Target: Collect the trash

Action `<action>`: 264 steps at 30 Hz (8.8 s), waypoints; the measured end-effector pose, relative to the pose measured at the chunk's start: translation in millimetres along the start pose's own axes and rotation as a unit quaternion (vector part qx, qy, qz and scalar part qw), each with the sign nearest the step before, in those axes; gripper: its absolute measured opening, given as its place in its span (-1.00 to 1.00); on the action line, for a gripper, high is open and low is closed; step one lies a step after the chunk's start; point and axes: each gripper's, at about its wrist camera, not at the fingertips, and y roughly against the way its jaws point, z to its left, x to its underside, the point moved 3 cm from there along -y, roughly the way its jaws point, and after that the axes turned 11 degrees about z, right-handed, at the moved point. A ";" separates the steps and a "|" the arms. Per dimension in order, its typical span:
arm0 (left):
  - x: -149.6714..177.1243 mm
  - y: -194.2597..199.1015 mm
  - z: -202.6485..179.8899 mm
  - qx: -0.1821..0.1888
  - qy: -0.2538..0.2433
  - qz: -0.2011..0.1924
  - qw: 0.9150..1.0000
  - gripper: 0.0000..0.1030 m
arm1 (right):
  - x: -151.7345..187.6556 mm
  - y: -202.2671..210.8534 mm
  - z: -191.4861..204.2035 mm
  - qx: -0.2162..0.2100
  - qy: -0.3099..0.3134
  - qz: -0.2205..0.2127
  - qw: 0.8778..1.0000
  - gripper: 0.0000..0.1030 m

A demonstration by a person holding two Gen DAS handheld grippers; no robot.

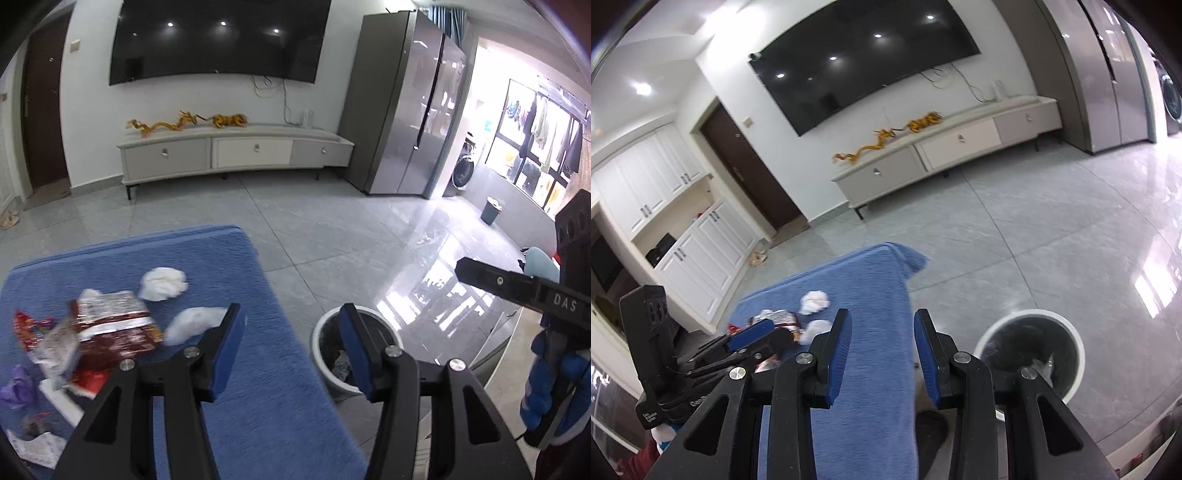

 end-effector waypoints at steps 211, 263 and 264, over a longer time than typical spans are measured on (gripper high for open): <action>24.6 128.1 83.0 -0.012 0.055 -0.066 0.996 0.13 | 51.7 -7.4 95.3 0.015 -0.084 -0.138 0.987 -0.08; 238.7 65.0 316.1 -0.160 0.255 0.061 0.952 -0.27 | 83.5 -173.0 124.1 0.006 0.064 0.063 0.996 -0.08; 238.0 65.0 316.2 -0.161 0.254 0.061 0.952 -0.41 | 73.7 -179.9 114.9 0.010 0.050 0.059 0.997 -0.08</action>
